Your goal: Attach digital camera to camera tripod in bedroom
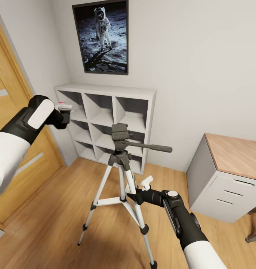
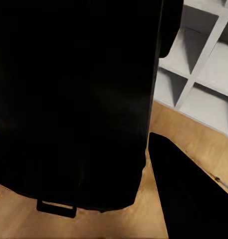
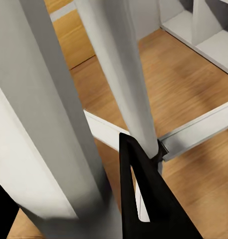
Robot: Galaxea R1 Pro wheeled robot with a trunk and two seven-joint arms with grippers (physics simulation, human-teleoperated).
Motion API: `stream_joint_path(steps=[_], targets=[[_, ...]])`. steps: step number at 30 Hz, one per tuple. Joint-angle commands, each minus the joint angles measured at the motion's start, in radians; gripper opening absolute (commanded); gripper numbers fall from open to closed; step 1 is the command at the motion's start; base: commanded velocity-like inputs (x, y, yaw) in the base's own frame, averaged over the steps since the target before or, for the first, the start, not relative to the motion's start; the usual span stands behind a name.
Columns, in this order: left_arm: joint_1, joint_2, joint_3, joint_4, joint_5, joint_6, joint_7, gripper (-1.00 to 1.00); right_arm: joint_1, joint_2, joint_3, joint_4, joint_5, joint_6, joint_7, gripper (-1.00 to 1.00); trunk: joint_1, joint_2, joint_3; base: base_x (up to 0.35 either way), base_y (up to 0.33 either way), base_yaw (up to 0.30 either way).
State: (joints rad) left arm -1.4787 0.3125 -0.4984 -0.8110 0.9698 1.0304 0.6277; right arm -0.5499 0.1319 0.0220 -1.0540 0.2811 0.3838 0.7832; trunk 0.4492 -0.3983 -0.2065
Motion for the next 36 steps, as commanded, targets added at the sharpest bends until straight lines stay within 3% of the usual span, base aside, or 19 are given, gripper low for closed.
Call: stream_joint_path(steps=[1, 4, 5, 9, 11, 13, 15, 16, 21, 25, 26, 28, 29, 30, 31, 32, 33, 36], targets=[[-0.018, -0.002, -0.001, -0.008, 0.014, 0.005, 0.022, -1.0, -0.001, 0.0, -0.002, 0.015, 0.039, -0.005, -0.021, -1.0, 0.001, -0.002, -0.003, 0.0, 0.0, 0.0], [-0.071, -0.028, 0.006, -0.03, 0.02, 0.008, 0.059, -1.0, -0.001, 0.0, -0.002, 0.015, 0.039, -0.006, -0.022, -1.0, 0.001, -0.002, -0.003, 0.0, 0.0, 0.0], [-0.116, -0.076, 0.01, -0.053, 0.023, 0.01, 0.076, -1.0, -0.001, 0.0, -0.002, 0.015, 0.039, -0.006, -0.022, -1.0, 0.001, -0.002, -0.003, 0.0, 0.0, 0.0], [-0.133, -0.121, 0.012, -0.104, 0.019, 0.005, 0.085, -1.0, -0.001, 0.0, -0.002, 0.016, 0.038, -0.005, -0.022, -1.0, 0.001, -0.002, -0.003, 0.0, 0.0, 0.0], [-0.138, -0.14, 0.014, -0.186, 0.012, 0.003, 0.092, -1.0, -0.001, 0.0, -0.002, 0.016, 0.039, -0.006, -0.023, -1.0, 0.001, -0.002, -0.003, 0.0, 0.0, 0.0], [-0.139, -0.143, 0.016, -0.226, 0.01, 0.001, 0.093, -1.0, -0.001, 0.0, -0.002, 0.016, 0.039, -0.006, -0.024, -1.0, 0.001, -0.002, -0.003, 0.0, 0.0, 0.0], [-0.141, -0.144, 0.015, -0.352, 0.008, -0.003, 0.085, -1.0, -0.001, 0.0, -0.002, 0.016, 0.039, -0.006, -0.024, -1.0, 0.001, -0.002, -0.003, 0.0, 0.0, 0.0], [-0.141, -0.144, 0.014, -0.373, 0.007, -0.004, 0.083, -1.0, -0.001, 0.0, -0.002, 0.016, 0.039, -0.006, -0.024, -1.0, 0.001, -0.002, -0.003, 0.0, 0.0, 0.0], [-0.141, -0.142, 0.012, -0.415, 0.013, -0.004, 0.085, -1.0, -0.001, 0.0, -0.001, 0.016, 0.041, -0.005, -0.024, -1.0, 0.001, -0.002, -0.003, 0.0, 0.0, 0.0], [-0.141, -0.154, -0.011, -0.436, 0.011, 0.0, 0.086, -1.0, -0.001, 0.0, -0.001, 0.016, 0.042, -0.005, -0.024, -1.0, 0.001, -0.002, -0.003, 0.0, 0.0, 0.0], [-0.141, -0.16, -0.046, -0.438, 0.025, 0.001, 0.042, -1.0, -0.001, 0.0, -0.001, 0.016, 0.042, -0.005, -0.024, -1.0, 0.001, -0.002, -0.003, 0.0, 0.0, 0.0], [-0.141, -0.157, -0.056, -0.436, 0.035, 0.001, -0.018, -1.0, -0.001, 0.0, -0.001, 0.016, 0.042, -0.005, -0.024, -1.0, 0.001, -0.002, -0.003, 0.0, 0.0, 0.0], [-0.141, -0.145, -0.067, -0.434, 0.041, 0.001, -0.133, -1.0, -0.001, 0.0, -0.002, 0.016, 0.042, -0.005, -0.024, -1.0, 0.001, -0.002, -0.003, 0.0, 0.0, 0.0], [-0.141, -0.137, -0.075, -0.432, 0.042, 0.001, -0.194, -1.0, -0.001, 0.0, -0.002, 0.016, 0.042, -0.005, -0.024, -1.0, 0.001, -0.002, -0.003, 0.0, 0.0, 0.0], [-0.141, -0.115, -0.092, -0.428, 0.037, 0.0, -0.325, -1.0, -0.001, 0.0, -0.002, 0.016, 0.042, -0.005, -0.024, -1.0, 0.001, -0.002, -0.003, 0.0, 0.0, 0.0], [-0.141, -0.071, -0.126, -0.425, 0.006, -0.002, -0.514, -1.0, -0.001, -0.001, -0.002, 0.016, 0.041, -0.005, -0.024, -1.0, 0.001, -0.002, -0.003, 0.0, 0.0, 0.0], [-0.141, -0.037, -0.143, -0.426, -0.034, -0.006, -0.616, -1.0, -0.001, -0.001, -0.002, 0.016, 0.041, -0.005, -0.024, -1.0, 0.001, -0.002, -0.003, 0.0, 0.0, 0.0], [-0.141, 0.034, -0.161, -0.445, -0.125, -0.015, -0.758, -1.0, -0.001, -0.002, -0.002, 0.016, 0.041, -0.005, -0.024, -1.0, 0.001, -0.002, -0.003, 0.0, 0.0, 0.0]])
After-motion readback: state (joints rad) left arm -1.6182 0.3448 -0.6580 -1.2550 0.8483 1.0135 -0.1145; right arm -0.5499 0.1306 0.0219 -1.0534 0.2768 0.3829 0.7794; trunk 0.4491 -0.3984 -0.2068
